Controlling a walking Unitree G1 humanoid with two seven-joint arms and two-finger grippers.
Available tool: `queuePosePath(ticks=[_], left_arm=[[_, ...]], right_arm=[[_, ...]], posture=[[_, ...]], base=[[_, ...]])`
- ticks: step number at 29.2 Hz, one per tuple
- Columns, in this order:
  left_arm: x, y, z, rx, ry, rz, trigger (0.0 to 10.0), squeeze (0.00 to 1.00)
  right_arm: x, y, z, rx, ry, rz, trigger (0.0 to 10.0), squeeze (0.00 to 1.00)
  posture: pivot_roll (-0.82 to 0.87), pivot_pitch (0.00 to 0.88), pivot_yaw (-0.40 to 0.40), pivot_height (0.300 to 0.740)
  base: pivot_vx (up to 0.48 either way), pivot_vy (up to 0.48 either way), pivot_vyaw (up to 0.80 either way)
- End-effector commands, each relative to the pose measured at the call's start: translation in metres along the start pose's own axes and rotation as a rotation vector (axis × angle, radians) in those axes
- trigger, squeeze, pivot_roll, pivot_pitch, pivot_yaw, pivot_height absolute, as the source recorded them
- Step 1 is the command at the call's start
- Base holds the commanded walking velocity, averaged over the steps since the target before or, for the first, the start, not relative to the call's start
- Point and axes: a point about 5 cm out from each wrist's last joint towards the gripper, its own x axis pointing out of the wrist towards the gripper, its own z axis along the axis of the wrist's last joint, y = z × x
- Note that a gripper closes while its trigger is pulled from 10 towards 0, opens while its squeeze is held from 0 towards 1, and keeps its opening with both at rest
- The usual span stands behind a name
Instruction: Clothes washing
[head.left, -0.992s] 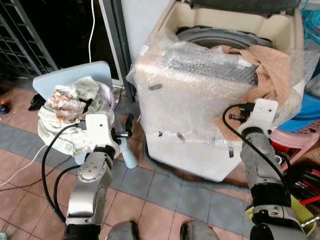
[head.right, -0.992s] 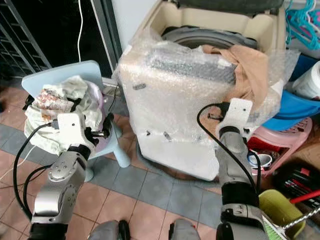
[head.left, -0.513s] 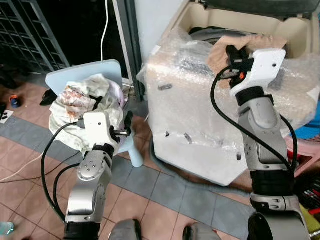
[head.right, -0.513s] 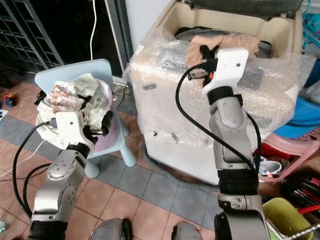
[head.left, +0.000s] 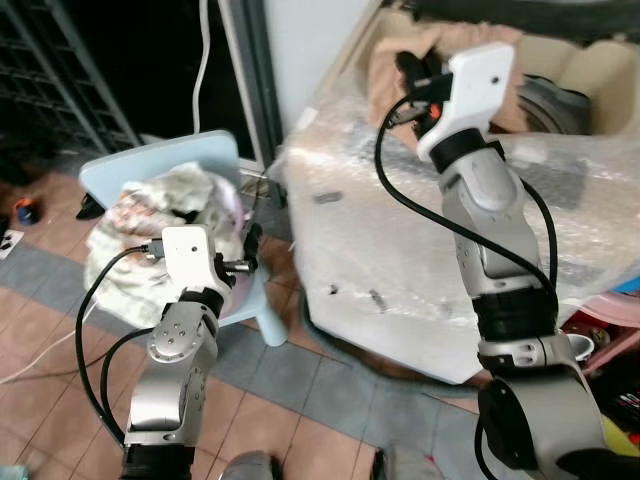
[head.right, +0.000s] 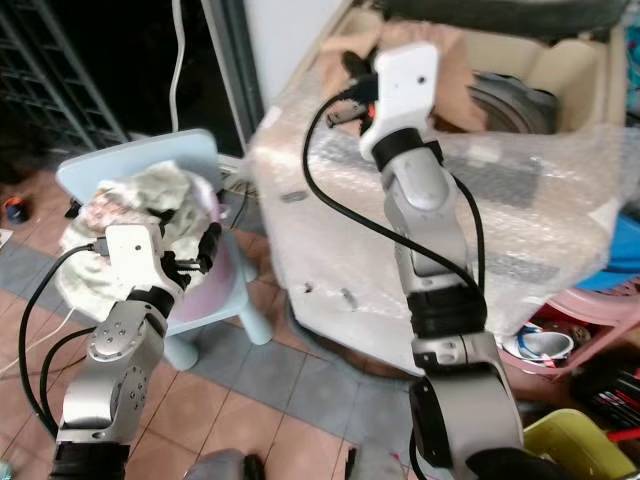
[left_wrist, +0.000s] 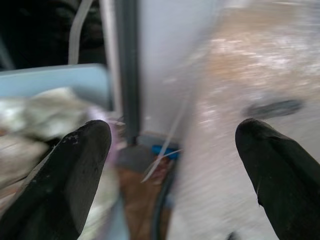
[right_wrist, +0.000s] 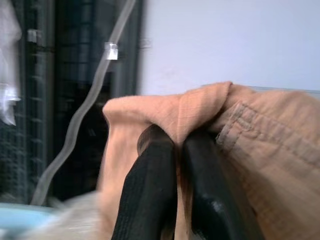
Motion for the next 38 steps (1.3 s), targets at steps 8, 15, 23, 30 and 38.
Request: queuePosePath(ticks=[8, 15, 23, 30, 38], left_arm=[[0.001, -0.001, -0.001, 0.001, 0.009, 0.048, 10.0, 0.00], [-0.003, 0.001, -0.007, -0.041, 0.054, 0.057, 10.0, 0.00], [0.001, -0.005, -0.005, -0.046, 0.057, 0.028, 10.0, 0.00], [0.000, -0.001, -0.003, -0.025, 0.050, 0.038, 10.0, 0.00], [0.004, -0.005, -0.003, -0.017, 0.050, 0.023, 10.0, 0.00]], right_arm=[[0.021, -0.066, 0.001, -0.045, 0.133, -0.249, 10.0, 1.00], [-0.007, -0.057, -0.033, -0.124, 0.271, -0.047, 10.0, 1.00], [-0.044, -0.043, -0.041, -0.015, 0.257, -0.039, 10.0, 1.00], [-0.080, -0.020, -0.047, 0.040, 0.262, -0.062, 10.0, 0.23], [-0.102, -0.019, -0.060, -0.035, 0.430, -0.122, 10.0, 0.00]], posture=[[-0.02, 0.064, 0.059, 0.740], [-0.04, 0.072, 0.070, 0.740], [-0.04, 0.069, 0.073, 0.740], [-0.04, 0.067, 0.075, 0.740], [-0.05, 0.062, 0.070, 0.740]], base=[[0.000, 0.000, 0.00], [0.000, 0.000, 0.00], [0.000, 0.000, 0.00], [0.000, 0.000, 0.00], [0.000, 0.000, 0.00]])
